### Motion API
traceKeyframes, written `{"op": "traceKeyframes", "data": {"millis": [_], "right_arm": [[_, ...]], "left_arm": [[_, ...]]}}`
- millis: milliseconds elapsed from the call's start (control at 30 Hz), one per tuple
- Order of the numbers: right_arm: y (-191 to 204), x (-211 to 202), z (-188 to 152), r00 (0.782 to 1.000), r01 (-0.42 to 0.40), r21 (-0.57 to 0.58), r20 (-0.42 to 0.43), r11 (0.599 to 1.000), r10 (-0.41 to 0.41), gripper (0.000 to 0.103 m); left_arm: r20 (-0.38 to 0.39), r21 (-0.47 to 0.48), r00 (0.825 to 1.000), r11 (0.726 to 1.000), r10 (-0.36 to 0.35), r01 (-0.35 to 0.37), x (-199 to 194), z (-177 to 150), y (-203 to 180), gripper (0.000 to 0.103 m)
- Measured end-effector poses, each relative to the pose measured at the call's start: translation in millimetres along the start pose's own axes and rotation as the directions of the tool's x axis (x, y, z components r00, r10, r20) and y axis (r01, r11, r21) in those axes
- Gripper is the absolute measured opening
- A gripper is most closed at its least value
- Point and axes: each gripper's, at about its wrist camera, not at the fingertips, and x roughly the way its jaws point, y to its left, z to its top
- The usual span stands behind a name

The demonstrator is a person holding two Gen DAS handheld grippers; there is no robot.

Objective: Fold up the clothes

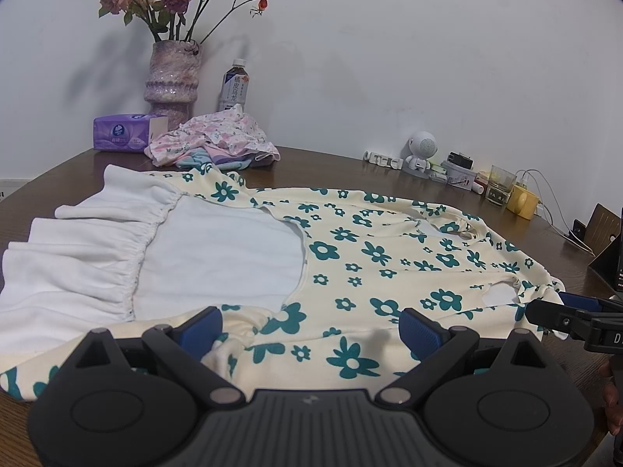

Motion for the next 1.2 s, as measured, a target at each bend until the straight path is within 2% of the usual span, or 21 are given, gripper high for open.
{"op": "traceKeyframes", "data": {"millis": [1200], "right_arm": [[-1.6,-0.4,0.0,1.0,0.002,0.003,0.003,1.0,-0.002,0.103]], "left_arm": [[0.007,-0.011,1.0,1.0,-0.002,0.002,-1.9,-0.8,0.6,0.097]]}}
